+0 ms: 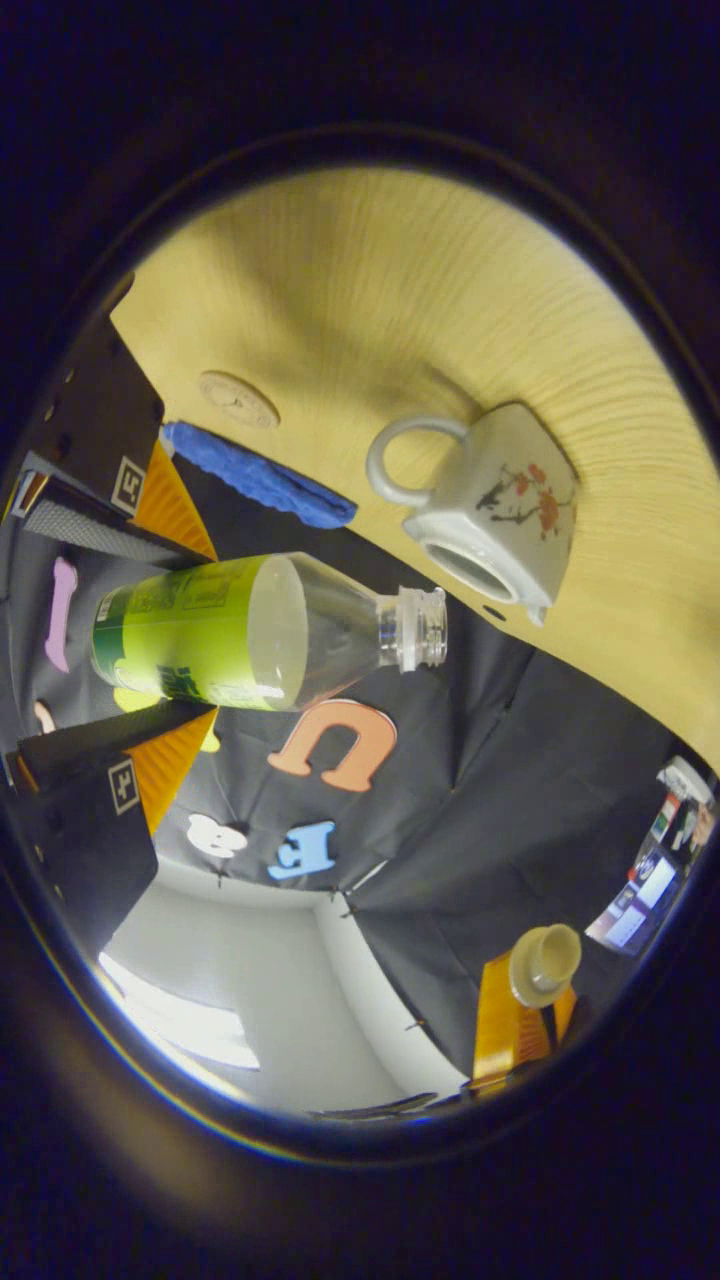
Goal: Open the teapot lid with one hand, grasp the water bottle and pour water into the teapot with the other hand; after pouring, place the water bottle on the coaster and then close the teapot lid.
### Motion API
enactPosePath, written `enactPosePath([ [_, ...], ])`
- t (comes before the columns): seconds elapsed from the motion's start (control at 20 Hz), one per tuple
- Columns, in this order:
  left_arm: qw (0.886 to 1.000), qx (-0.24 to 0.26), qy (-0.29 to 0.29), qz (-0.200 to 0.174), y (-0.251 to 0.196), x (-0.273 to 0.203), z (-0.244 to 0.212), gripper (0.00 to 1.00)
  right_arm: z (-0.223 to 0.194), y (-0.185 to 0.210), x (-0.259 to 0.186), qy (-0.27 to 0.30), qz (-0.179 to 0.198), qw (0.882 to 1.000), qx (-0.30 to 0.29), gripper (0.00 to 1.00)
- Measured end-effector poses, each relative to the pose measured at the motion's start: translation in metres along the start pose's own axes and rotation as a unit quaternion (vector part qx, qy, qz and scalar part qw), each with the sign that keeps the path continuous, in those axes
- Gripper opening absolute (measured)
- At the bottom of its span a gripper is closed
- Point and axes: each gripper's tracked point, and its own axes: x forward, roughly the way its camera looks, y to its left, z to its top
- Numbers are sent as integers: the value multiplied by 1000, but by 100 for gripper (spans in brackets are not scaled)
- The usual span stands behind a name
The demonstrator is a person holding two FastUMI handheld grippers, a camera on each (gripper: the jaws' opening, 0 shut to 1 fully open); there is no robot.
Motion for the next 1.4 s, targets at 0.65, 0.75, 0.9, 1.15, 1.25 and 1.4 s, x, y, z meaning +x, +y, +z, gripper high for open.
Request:
enactPosePath([
  [0.65,1000,2,7,2,-3,4,-3,2,-27,44,5,39,151,914,374,72],
  [0.75,1000,0,7,-2,-5,6,-3,3,-37,47,10,54,167,884,433,73],
  [0.9,1000,1,10,-1,-4,6,-5,3,-50,48,19,74,176,831,522,76],
  [1.15,1000,-1,10,0,-4,6,-5,3,-70,40,29,93,177,746,636,75],
  [1.25,1000,-2,11,0,-5,6,-5,3,-74,39,36,103,172,696,690,72],
  [1.4,1000,1,11,-1,-7,8,-5,3,-84,45,48,132,157,607,768,75],
])
